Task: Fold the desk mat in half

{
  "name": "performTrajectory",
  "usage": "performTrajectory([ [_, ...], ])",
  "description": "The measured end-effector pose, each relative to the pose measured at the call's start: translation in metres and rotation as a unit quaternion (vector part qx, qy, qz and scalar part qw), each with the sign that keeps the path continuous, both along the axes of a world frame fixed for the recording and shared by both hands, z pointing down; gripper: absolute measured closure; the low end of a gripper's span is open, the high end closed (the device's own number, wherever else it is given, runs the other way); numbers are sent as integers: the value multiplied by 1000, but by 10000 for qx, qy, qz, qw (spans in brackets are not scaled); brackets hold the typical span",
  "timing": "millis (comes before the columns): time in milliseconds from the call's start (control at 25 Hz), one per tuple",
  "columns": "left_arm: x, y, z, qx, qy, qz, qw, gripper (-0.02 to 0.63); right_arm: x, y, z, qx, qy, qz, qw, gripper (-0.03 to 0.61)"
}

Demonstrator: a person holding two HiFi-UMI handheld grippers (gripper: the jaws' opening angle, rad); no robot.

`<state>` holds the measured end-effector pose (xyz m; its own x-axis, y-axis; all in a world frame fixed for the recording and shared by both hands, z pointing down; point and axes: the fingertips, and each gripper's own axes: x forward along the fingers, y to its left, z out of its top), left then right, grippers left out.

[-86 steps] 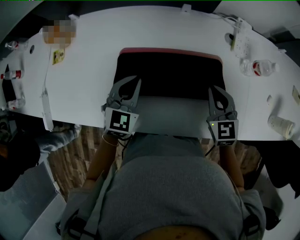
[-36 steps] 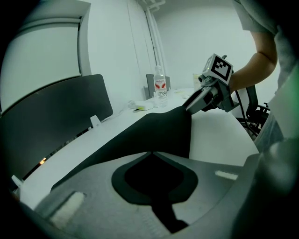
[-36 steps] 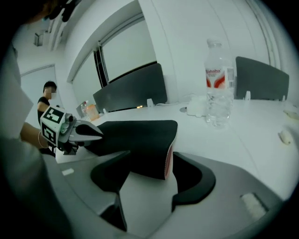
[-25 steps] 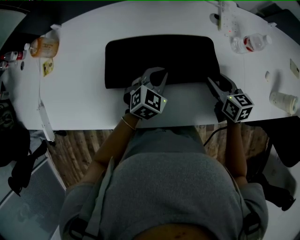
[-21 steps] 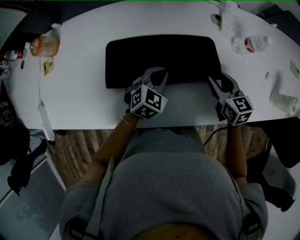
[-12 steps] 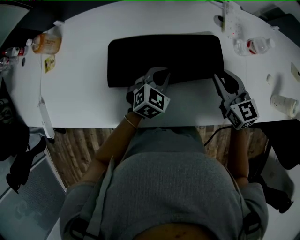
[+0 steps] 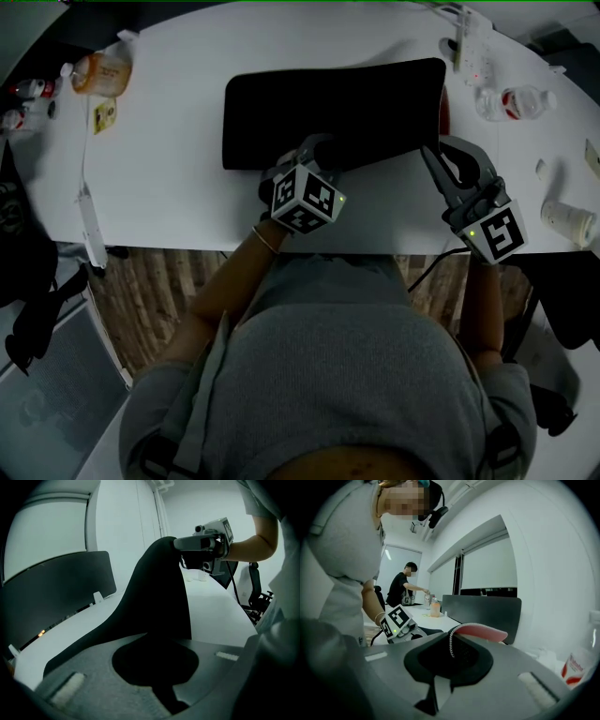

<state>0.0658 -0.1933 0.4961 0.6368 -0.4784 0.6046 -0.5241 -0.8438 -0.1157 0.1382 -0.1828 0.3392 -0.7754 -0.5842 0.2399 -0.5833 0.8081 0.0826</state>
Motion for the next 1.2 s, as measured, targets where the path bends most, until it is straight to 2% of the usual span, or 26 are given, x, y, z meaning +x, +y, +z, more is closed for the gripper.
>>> performTrajectory([
  [400, -2, -1, -10, 91, 346, -82, 9993, 612, -47, -1, -23, 451, 54, -832, 9955, 557],
  [560, -15, -1, -41, 222, 1084, -310, 9934, 611, -52, -6, -19, 526, 254, -963, 9936, 557],
  [600, -26, -1, -49, 275, 1156, -408, 9921, 611, -53, -8, -17, 539, 318, -973, 9933, 557],
  [640, -40, -1, -52, 296, 1067, -519, 9925, 611, -53, -10, -16, 544, 352, -968, 9932, 557],
  [760, -97, 4, -40, 49, 429, -903, 9950, 611, -50, -16, -16, 551, 371, -928, 9935, 557],
  [920, -155, 11, -29, 7, -79, -1393, 9902, 611, -49, -21, -18, 645, 433, -1039, 9915, 557],
  [1080, -170, 22, -18, 84, -645, -1400, 9880, 611, -59, -22, -21, 697, 457, -1143, 9899, 557],
  [1200, -170, 23, -3, -30, -723, -1493, 9861, 612, -76, -18, -27, 841, 516, -1354, 9859, 557],
])
